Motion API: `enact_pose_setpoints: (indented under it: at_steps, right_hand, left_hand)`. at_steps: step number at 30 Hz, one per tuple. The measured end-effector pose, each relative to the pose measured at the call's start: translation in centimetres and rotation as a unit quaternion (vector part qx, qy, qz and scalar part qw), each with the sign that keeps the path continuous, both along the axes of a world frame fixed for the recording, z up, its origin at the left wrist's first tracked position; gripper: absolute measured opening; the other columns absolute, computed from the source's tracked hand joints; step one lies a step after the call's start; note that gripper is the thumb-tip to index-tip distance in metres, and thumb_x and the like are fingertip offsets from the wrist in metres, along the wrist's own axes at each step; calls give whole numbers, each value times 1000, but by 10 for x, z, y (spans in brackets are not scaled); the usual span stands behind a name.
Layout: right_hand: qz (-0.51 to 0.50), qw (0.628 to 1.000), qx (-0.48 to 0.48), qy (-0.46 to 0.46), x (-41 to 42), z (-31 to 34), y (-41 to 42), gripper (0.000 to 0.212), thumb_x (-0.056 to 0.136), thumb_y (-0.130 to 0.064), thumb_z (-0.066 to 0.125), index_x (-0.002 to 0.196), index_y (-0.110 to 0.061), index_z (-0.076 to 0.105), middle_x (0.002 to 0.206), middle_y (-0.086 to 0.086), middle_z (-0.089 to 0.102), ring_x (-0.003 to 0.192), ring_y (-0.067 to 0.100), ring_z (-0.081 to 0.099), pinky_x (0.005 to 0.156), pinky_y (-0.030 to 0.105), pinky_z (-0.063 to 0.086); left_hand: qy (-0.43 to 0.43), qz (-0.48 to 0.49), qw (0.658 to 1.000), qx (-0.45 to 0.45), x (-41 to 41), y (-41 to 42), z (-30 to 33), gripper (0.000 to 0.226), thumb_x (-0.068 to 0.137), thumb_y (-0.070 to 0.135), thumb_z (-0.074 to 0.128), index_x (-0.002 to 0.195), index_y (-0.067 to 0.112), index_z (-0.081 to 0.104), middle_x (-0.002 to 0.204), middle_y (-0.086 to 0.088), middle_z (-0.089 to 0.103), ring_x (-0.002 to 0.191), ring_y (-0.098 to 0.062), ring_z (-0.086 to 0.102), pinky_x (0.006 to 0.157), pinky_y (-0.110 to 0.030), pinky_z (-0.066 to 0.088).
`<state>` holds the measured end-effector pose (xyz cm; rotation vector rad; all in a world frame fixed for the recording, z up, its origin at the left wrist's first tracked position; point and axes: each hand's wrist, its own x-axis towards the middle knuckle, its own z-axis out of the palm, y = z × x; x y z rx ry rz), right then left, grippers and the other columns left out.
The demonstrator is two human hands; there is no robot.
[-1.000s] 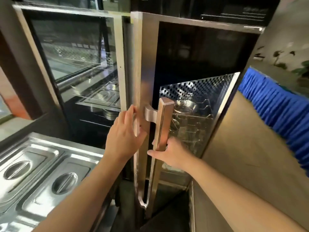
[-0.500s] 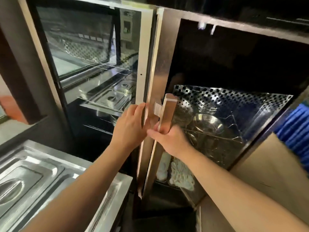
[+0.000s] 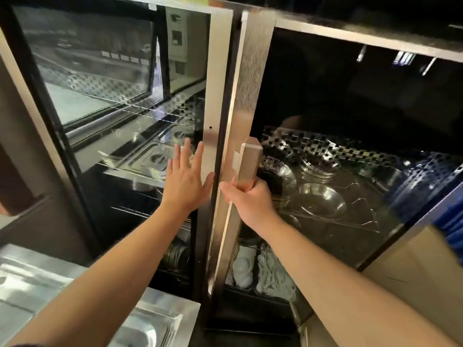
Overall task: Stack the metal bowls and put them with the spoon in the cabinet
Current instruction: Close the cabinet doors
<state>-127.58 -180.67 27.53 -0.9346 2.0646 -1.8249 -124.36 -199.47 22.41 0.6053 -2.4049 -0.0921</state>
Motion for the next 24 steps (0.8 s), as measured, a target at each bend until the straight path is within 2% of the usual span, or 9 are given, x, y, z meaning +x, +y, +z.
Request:
enact_pose_setpoints:
  at_steps: [2,5,9,11,12,16,21,24]
  right_hand:
    - [5,1000,-9,6,-7,-2,-5,24,85,-27,74,64,-27,64,63,-16,66,70,2,66,66,12,49]
    - [20,999,-21,17,-17,-5,-11,25,89,-19,73,68,-30,64,62,-19,66,70,0,65,66,11,49]
    - [31,999,-27,36,-27,-6,-21,24,89,-18,73,69,-28,64,63,-13,65,70,13,65,67,31,54]
    - [34,998,-38,36,-33,-4,-25,13,86,-22,74,75,-23,68,67,-8,67,72,16,68,69,38,57]
    - [36,998,-44,34,-36,-4,-28,7,83,-27,74,79,-23,70,70,-7,70,74,15,70,71,38,59]
    - [28,997,-69,35,-48,-5,-41,22,72,-44,70,91,-33,71,85,-17,76,87,4,72,75,24,60]
    - [22,993,-100,65,-63,-14,-56,12,78,-39,67,90,-37,70,86,-28,74,88,-3,71,72,13,54]
    - [12,988,-127,86,-70,-21,-63,19,80,-38,66,92,-25,72,79,-23,73,83,3,72,70,17,56]
  left_hand:
    - [-9,7,1000,-2,-11,-6,-5,81,94,60,31,160,23,4,168,-16,5,153,-41,5,118,-60,22]
    - [-15,15,1000,5,-23,-9,-15,85,94,59,37,160,23,-3,168,-16,-2,153,-44,1,118,-63,22]
    - [-12,38,999,8,-33,-8,-23,91,95,60,46,160,21,-5,168,-17,-3,153,-45,-2,119,-63,21]
    - [-14,46,999,5,-37,-8,-25,90,96,61,45,160,18,-1,168,-19,0,152,-46,-1,118,-64,22]
    - [-17,47,999,2,-38,-9,-27,88,97,61,44,160,17,1,168,-20,0,152,-46,-1,117,-65,22]
    - [-7,47,999,-8,-40,-13,-32,84,98,60,41,160,15,8,167,-21,1,153,-45,-3,119,-64,18]
    - [27,42,998,-24,-45,-18,-40,82,98,60,39,160,15,9,167,-20,3,153,-44,-2,120,-62,17]
    - [33,49,998,-35,-48,-24,-45,83,98,61,34,160,20,-4,168,-20,3,153,-43,-2,119,-61,14]
